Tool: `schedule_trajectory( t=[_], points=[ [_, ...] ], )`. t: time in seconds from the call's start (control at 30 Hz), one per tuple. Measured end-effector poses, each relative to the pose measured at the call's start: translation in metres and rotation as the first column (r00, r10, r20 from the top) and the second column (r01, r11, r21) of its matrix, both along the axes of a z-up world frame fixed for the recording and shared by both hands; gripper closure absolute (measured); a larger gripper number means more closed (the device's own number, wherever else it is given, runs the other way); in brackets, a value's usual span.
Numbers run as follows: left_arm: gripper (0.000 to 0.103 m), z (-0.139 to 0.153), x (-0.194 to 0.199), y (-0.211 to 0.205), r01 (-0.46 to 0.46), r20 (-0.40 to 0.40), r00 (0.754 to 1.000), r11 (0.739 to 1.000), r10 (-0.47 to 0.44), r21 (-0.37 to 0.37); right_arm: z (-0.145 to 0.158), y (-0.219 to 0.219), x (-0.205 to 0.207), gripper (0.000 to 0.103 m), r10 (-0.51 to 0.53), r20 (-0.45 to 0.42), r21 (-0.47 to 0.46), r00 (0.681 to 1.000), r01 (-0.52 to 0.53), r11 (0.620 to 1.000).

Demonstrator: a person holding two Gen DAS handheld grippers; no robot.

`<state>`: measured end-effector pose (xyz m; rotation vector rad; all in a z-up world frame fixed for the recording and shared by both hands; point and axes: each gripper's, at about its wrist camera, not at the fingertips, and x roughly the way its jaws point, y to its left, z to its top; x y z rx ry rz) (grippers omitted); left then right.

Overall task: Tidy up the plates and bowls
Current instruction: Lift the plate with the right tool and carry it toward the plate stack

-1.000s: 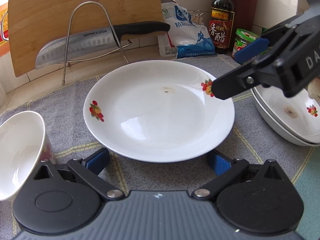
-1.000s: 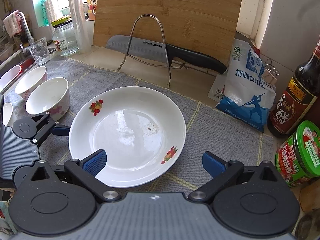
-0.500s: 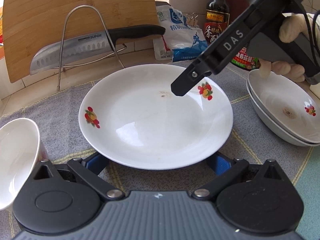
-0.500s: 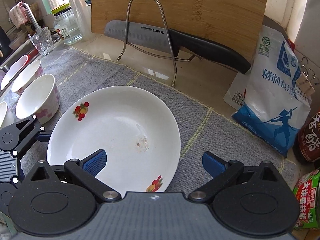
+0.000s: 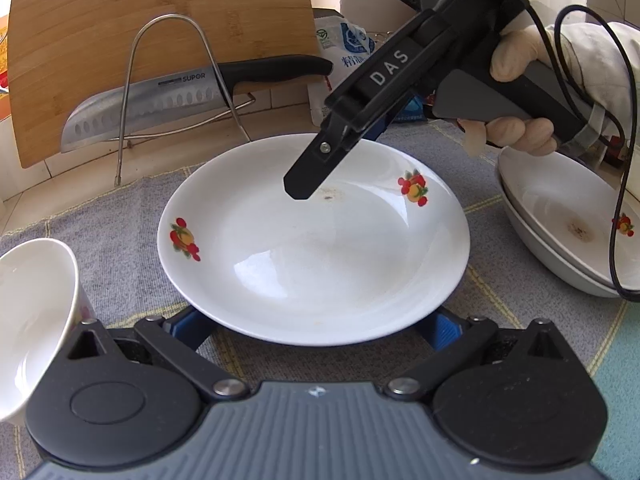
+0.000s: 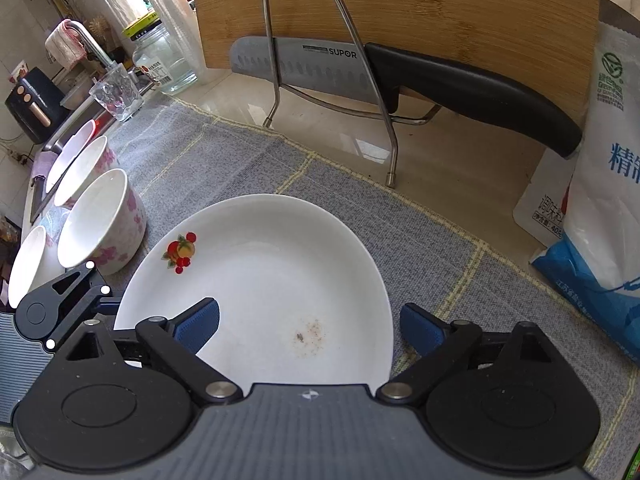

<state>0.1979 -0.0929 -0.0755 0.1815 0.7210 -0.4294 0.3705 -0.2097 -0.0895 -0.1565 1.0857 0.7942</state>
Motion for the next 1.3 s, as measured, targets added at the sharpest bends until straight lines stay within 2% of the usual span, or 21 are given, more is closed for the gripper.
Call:
schedule_trajectory(
  t=[0.13,0.43,0.83,1.3],
  points=[
    [0.0,0.0,-0.001,0.0,0.001,0.002,1.0,1.0,-0.001,0.0,0.001,-0.001,0.005,0.01,0.024,-0.045,0.059,0.999,-0.021,0.998],
    [0.0,0.0,-0.001,0.001,0.001,0.005,1.0,1.0,-0.001,0.0,0.001,-0.008,0.013,0.01,0.015,-0.102,0.123,0.995,-0.002,0.992],
    [0.001,0.001,-0.005,0.0,0.019,0.004,1.0,1.0,-0.019,0.009,0.001,-0.009,0.01,0.009,-0.006,-0.132,0.12,0.991,0.022,0.993],
    [0.001,0.013,-0.026,0.004,0.054,-0.019,0.998,0.999,-0.054,-0.002,0.016,-0.01,-0.019,0.009,-0.021,-0.137,0.135,0.99,0.039,0.99]
  ],
)
